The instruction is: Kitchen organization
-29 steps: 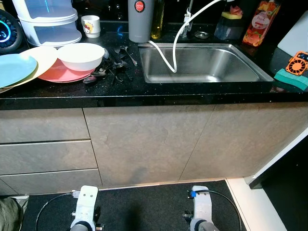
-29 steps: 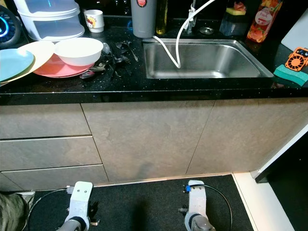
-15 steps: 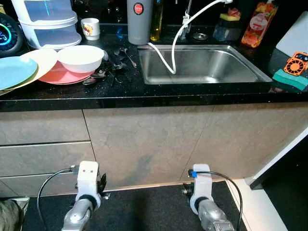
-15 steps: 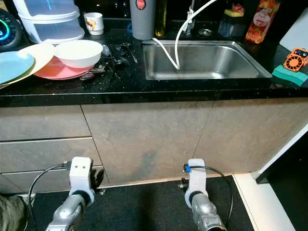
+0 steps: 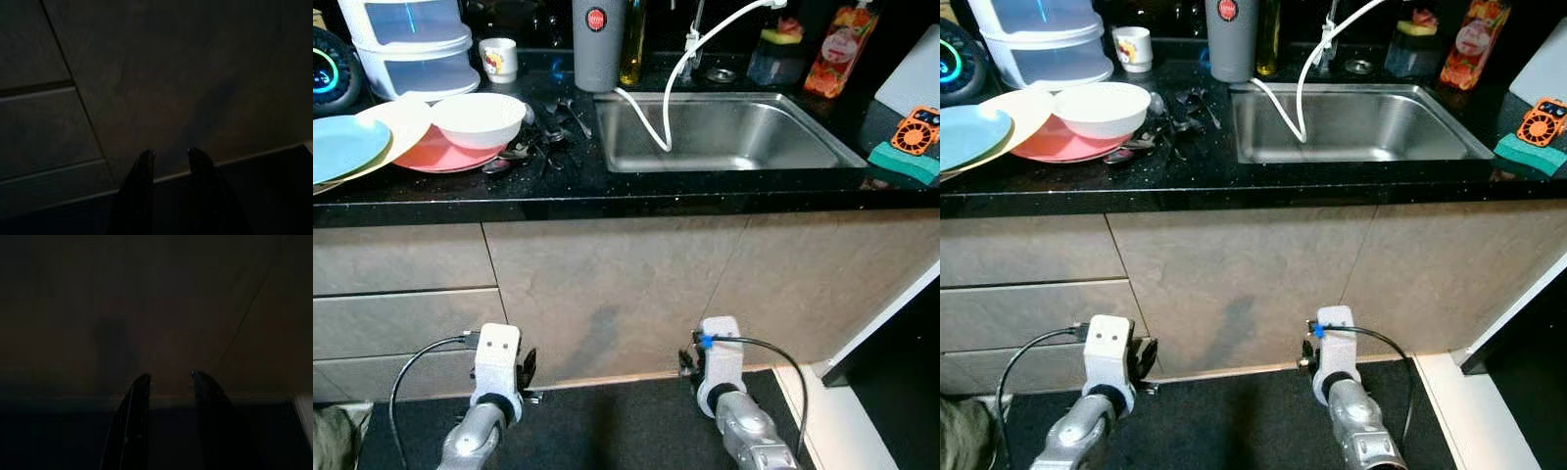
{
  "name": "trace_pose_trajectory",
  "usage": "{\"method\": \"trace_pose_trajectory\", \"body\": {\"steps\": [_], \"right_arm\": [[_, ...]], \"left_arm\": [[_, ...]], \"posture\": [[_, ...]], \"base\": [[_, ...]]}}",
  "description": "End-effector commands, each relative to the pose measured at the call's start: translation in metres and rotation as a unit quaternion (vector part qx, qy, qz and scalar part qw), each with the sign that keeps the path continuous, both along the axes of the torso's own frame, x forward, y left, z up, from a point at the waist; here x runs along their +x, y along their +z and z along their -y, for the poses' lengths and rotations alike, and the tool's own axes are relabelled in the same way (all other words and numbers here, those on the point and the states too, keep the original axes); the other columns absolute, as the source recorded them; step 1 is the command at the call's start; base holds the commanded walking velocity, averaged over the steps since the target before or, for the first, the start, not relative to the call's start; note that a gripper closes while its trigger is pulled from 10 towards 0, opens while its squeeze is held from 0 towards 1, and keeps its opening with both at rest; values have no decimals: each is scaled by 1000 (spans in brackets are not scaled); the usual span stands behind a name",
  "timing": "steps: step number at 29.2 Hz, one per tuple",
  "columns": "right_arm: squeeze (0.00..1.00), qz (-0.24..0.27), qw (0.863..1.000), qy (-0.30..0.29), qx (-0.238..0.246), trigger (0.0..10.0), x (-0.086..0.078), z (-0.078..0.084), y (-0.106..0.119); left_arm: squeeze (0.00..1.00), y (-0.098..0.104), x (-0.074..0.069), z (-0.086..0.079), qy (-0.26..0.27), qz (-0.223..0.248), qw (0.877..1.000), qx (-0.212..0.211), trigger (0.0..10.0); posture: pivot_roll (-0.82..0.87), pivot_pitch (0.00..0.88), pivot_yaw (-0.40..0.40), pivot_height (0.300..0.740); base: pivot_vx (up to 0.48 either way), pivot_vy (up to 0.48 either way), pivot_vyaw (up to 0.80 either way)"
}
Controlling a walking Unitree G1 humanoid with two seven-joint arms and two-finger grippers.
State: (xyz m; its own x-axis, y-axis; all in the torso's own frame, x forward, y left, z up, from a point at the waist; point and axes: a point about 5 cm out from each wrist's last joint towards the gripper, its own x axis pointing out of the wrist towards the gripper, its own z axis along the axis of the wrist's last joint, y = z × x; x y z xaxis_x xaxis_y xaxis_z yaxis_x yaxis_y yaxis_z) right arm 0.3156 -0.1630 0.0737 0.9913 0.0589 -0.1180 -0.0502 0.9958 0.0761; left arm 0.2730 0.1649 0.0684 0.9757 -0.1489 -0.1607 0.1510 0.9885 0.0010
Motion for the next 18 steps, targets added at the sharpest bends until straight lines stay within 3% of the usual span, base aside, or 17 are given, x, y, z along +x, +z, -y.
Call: {"method": "trace_pose_trajectory", "body": {"steps": [1,7,11,16,18], "right_arm": [[0,50,998,-29,25,10000,4,9,21],[0,95,995,-3,40,10000,8,5,49],[0,138,990,-4,28,10000,14,2,80],[0,152,988,-5,24,10000,20,2,100],[0,147,989,-2,-6,10000,29,2,112]], "left_arm": [[0,2,-5,-5,-6,-3,1000,8,10000],[0,40,1,-13,13,60,998,-9,10000],[0,82,14,-12,21,128,992,1,10000],[0,100,20,-9,20,153,988,11,10000],[0,116,23,-4,9,176,984,0,10000]], "posture": [[0,158,-4,740],[8,167,-3,740],[7,163,-6,740],[4,165,-7,740],[4,165,-6,740]], "base": [[0,0,0],[0,0,0],[0,0,0],[0,0,0],[0,0,0]]}}
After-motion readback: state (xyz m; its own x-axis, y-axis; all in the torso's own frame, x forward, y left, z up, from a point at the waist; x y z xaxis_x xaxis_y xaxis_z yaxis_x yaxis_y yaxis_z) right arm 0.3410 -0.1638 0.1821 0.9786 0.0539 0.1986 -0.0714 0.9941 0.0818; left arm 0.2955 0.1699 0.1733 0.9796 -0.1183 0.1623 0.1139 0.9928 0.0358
